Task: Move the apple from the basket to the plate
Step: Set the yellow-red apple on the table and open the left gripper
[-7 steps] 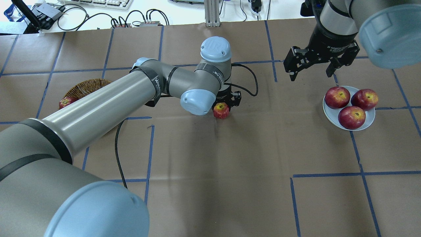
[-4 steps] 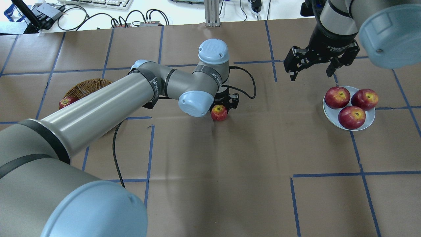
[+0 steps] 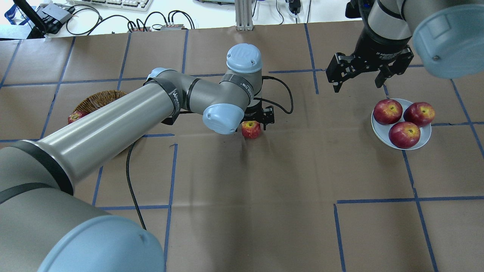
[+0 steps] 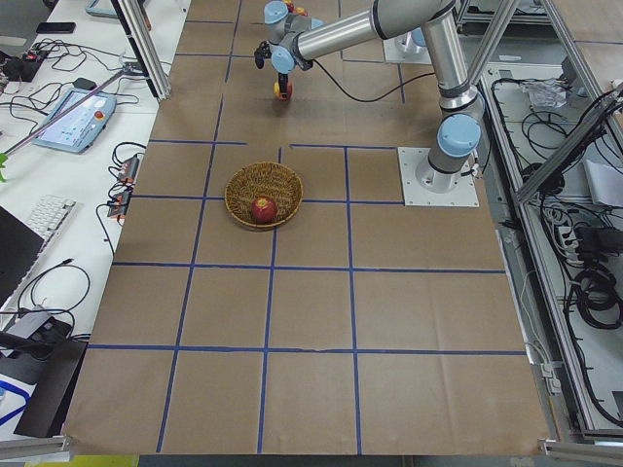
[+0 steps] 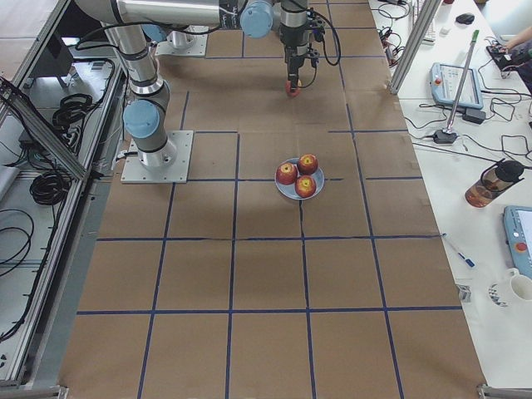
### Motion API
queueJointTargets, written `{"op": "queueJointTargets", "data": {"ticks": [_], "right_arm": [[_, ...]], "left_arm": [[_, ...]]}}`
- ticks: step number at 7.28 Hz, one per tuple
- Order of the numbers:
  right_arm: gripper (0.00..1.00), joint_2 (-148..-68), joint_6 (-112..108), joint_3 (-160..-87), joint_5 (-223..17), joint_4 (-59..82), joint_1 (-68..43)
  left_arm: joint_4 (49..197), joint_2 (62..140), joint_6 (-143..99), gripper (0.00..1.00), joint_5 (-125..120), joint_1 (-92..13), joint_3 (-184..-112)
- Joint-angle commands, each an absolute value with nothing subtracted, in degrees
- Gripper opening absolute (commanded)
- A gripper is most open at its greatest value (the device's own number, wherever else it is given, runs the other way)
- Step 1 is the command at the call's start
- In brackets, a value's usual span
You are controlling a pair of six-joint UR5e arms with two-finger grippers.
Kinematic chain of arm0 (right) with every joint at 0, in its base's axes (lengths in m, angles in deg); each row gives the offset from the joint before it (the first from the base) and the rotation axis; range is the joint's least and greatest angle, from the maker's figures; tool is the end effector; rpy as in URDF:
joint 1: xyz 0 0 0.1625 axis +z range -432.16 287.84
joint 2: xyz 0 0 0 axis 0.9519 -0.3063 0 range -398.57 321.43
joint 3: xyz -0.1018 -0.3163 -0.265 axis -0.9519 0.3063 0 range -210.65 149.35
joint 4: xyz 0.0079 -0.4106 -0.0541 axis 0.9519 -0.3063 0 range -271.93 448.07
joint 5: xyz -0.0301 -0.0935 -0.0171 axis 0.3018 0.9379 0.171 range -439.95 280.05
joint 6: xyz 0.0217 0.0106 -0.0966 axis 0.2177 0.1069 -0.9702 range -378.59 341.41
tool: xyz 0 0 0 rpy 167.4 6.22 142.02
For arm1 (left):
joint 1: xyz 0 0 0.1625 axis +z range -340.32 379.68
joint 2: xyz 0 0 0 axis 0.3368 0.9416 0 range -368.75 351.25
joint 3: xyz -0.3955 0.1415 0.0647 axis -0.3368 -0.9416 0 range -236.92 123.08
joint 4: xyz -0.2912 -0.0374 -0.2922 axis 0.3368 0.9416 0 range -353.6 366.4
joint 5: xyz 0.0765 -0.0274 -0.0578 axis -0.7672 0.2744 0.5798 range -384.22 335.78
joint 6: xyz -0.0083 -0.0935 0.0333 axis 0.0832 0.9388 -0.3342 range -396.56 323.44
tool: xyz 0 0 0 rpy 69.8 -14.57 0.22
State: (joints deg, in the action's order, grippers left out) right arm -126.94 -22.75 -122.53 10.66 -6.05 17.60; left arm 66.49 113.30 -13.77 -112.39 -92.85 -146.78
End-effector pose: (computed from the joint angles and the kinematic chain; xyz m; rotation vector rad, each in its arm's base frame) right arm 0.1301 -0.5049 0.4647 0.1071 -3.1286 0.0162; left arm -0.3769 -0.5524 0.2124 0.0079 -3.1249 -0.0697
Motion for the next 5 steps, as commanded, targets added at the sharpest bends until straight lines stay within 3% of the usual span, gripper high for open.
{"op": "queueJointTargets", "data": {"ticks": [1, 5], "right_arm": [[1.00, -126.9, -22.7, -122.6, 10.7, -6.2, 17.7], [1.00, -127.5, -22.1, -122.1, 11.5, -6.1, 17.8]], "left_arm": [[73.1, 104.5, -18.8, 0.99, -112.5, -89.1, -146.7], [97.9, 80.2, -36.1, 0.99, -112.5, -72.5, -145.2]]}}
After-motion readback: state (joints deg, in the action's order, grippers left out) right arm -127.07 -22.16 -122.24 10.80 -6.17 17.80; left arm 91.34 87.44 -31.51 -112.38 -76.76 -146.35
